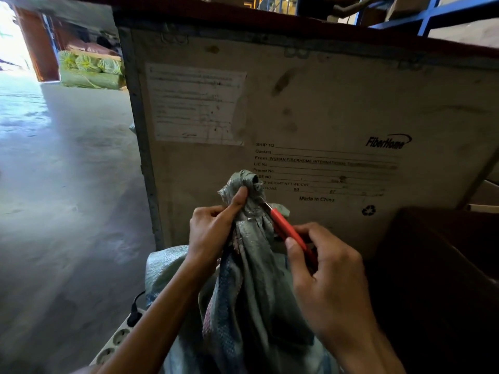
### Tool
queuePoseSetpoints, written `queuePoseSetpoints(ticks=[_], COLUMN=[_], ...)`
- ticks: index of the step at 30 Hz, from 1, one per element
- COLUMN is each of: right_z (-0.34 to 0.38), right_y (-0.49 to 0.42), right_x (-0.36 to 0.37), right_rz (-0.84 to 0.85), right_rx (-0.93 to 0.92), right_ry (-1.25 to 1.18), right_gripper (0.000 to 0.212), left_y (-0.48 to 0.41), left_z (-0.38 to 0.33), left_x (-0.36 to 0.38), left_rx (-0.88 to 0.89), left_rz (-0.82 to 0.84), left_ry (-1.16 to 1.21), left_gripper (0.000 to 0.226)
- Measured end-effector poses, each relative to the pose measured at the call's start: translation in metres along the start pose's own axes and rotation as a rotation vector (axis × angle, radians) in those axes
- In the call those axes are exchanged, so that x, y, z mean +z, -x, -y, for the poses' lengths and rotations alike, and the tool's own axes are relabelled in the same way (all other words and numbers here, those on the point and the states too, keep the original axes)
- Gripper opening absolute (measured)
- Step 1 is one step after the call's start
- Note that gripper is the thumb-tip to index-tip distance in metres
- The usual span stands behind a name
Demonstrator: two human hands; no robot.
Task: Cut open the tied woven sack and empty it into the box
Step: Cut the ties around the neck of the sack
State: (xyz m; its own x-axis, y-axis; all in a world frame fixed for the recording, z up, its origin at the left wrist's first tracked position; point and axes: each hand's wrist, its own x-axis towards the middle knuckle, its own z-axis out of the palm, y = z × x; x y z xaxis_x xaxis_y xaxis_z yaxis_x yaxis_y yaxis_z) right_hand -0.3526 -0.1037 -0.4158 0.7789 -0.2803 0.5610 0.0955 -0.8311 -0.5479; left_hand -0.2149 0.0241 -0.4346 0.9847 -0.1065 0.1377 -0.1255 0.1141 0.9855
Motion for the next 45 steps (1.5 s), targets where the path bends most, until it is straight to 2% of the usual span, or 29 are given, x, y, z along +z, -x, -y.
queuePoseSetpoints(ticks=[4, 8, 12, 16, 19, 29, 39, 45], right_z=[-0.002, 0.0, 0.0, 0.0, 0.0, -0.002, -0.004, -0.012], right_y=[0.001, 0.002, 0.003, 0.002, 0.001, 0.0, 0.002, 0.001], right_x=[0.001, 0.003, 0.006, 0.006, 0.006, 0.012, 0.017, 0.011], right_rz=[-0.002, 0.006, -0.026, -0.064, -0.055, -0.075, 0.028, 0.122], right_rx=[-0.005, -0.03, -0.045, -0.056, -0.07, -0.063, -0.028, 0.028], right_ry=[0.002, -0.003, -0.022, -0.03, -0.025, -0.049, -0.043, -0.069], right_gripper=[0.016, 0.016, 0.017, 0.01, 0.01, 0.01, 0.005, 0.009], left_y=[0.001, 0.003, 0.001, 0.004, 0.007, 0.011, 0.005, -0.002], left_z=[0.001, 0.0, 0.001, 0.003, 0.002, 0.001, -0.005, -0.011], left_x=[-0.002, 0.001, 0.005, 0.009, 0.012, 0.019, 0.009, -0.002], left_rx=[0.119, 0.113, 0.019, 0.02, 0.025, 0.017, -0.037, -0.101], left_rz=[-0.075, -0.154, -0.185, -0.184, -0.191, -0.195, -0.223, -0.243], left_ry=[-0.049, -0.033, -0.023, -0.024, -0.024, 0.011, 0.104, 0.223], left_gripper=[0.11, 0.113, 0.1, 0.072, 0.061, 0.053, 0.049, 0.058])
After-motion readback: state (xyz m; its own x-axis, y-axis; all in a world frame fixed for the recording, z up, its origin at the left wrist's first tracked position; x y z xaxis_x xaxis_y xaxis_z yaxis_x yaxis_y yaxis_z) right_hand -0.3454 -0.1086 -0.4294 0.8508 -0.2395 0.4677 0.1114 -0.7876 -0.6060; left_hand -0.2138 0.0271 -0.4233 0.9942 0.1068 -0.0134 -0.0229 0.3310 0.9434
